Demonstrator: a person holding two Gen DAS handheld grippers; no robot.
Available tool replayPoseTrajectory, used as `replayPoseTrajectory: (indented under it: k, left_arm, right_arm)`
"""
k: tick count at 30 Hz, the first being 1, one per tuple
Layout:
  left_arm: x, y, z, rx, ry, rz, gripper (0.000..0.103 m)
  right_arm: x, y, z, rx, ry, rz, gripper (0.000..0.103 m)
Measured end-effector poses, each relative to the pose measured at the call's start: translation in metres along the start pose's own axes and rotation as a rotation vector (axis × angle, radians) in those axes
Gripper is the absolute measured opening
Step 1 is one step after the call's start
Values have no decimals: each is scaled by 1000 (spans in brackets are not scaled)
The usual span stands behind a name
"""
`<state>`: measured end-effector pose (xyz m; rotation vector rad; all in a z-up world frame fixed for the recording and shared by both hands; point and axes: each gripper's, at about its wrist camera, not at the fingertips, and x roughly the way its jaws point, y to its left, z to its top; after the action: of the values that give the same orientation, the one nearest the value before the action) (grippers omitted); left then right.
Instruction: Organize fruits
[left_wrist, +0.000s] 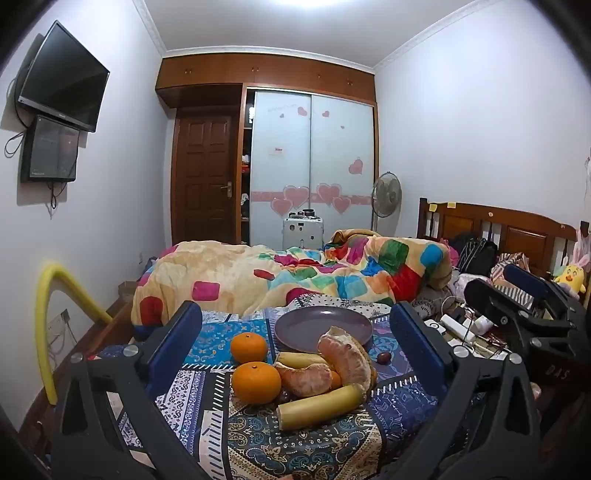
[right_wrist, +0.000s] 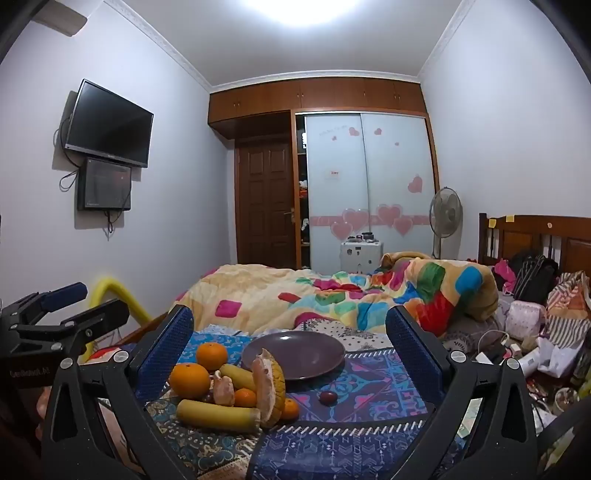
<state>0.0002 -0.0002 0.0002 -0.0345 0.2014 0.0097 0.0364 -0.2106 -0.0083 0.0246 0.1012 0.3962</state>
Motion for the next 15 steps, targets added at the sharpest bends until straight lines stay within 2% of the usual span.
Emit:
replayPoseTrajectory:
  k: [3,15]
  left_arm:
    - [2,0,0,-5,-2,11,103]
    - [10,5,-5,-20,2,-20,103]
  right_arm:
    - [0,-2,0,-2,9,0,103]
    - [3,3,0,-4,4,7,103]
